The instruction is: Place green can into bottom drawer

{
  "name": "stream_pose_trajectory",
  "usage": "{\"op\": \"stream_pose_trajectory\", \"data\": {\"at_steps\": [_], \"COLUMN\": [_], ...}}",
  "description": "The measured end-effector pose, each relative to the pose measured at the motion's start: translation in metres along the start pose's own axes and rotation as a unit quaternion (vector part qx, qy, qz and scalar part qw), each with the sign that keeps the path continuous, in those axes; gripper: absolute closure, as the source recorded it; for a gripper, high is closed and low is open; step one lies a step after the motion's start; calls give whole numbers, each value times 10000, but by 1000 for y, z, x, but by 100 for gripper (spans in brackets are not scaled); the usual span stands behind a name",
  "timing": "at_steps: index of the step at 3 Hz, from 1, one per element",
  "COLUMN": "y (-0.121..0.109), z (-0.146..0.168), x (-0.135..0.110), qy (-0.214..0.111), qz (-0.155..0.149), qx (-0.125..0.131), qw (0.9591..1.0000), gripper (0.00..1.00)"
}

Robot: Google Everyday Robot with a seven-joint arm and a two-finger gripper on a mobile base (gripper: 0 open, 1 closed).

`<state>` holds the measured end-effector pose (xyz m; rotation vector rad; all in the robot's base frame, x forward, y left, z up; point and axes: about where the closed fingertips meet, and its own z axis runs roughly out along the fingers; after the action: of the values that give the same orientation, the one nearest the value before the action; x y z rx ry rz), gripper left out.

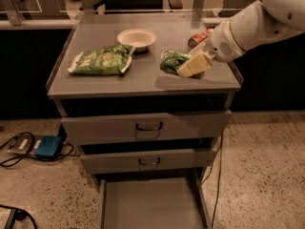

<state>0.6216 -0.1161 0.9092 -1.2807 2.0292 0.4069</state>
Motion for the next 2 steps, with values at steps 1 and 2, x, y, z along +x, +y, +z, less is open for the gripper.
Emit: {"op": "stream_pose_trajectory", "data": {"at_steps": [1,2], "y": [35,44], "z": [-9,-2], "x": [32,46], "qy": [32,109], "qz": [245,331], "qx": [3,-90], "qw": [9997,9994], "gripper": [100,100]}}
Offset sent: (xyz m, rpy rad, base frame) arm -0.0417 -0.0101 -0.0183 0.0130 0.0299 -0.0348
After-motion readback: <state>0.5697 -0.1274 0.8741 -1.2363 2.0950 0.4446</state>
